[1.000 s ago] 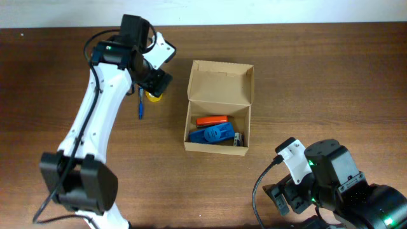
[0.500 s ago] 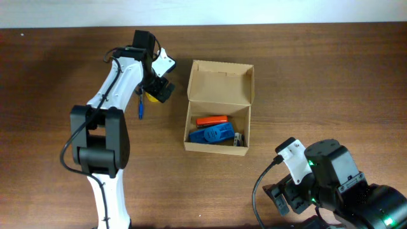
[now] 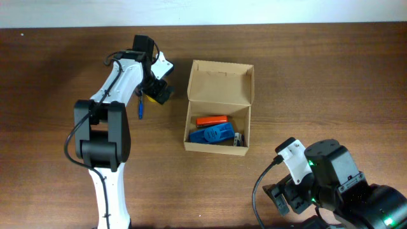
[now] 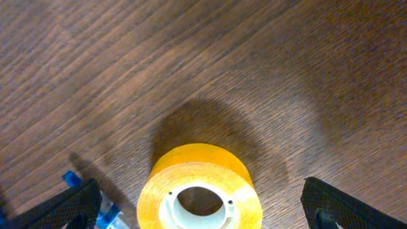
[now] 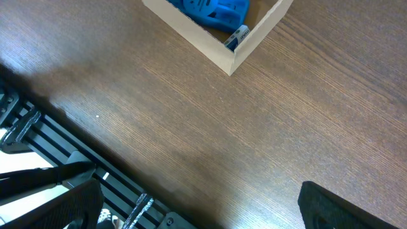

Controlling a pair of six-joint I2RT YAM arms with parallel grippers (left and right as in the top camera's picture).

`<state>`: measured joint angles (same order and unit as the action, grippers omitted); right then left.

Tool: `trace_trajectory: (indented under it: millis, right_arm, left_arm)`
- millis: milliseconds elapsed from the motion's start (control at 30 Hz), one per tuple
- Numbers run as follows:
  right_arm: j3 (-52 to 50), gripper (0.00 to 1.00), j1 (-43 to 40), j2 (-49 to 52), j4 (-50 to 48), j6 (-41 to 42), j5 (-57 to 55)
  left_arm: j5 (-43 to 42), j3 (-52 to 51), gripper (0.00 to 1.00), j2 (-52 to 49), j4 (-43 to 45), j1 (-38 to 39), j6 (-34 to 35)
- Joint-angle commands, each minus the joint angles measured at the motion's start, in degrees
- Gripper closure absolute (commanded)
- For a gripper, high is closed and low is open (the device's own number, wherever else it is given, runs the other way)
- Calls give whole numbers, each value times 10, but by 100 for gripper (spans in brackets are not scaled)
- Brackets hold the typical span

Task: Pack container
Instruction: 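Move the left gripper to the yellow tape roll and grasp it, then carry the tape roll into the box and release it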

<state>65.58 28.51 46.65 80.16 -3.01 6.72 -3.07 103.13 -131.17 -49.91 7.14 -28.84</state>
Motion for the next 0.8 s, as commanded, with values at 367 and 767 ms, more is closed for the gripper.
trace_trajectory:
  millis: [367,767]
  right_arm:
    - [7,1,-3,-2,-2,1,3]
    - [7,1,-3,-2,-2,1,3]
  left_arm:
    - [-17,11,48,-22,-22,-3,40]
    - [-17,122,51,74,-106,15,87]
